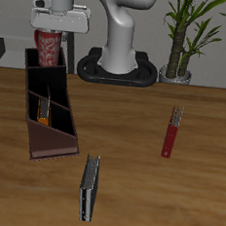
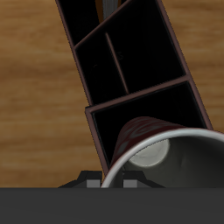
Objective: Place the orange book into the right desk caddy's left compartment and place the red mug into the right desk caddy's right compartment
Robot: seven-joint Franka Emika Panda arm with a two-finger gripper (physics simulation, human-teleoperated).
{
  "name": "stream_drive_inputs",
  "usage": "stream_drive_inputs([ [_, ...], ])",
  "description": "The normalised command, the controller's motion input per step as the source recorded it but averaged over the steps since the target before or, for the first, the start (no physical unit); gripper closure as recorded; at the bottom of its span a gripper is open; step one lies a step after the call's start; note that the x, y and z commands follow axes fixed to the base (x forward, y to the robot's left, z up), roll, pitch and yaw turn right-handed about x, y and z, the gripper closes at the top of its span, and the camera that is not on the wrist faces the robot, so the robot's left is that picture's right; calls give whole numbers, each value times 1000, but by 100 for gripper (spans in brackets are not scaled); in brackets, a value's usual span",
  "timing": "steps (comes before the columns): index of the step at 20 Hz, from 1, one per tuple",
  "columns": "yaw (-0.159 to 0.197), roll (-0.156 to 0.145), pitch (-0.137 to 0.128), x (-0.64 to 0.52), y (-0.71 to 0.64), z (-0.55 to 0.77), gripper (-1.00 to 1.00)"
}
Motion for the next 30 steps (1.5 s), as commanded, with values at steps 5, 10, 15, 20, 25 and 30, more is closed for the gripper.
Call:
stream_drive_inputs([
  [5, 17, 7, -15, -3, -74, 52, 100],
  [10, -7, 21, 4, 30, 59, -42, 100],
  [15, -20, 14, 14, 41, 62, -82, 100],
  [20, -40, 2, 31, 115, -2, -186, 100],
  [25, -36, 2, 35, 106, -9, -235, 100],
  [30, -29, 1, 19, 37, 14, -144, 100],
])
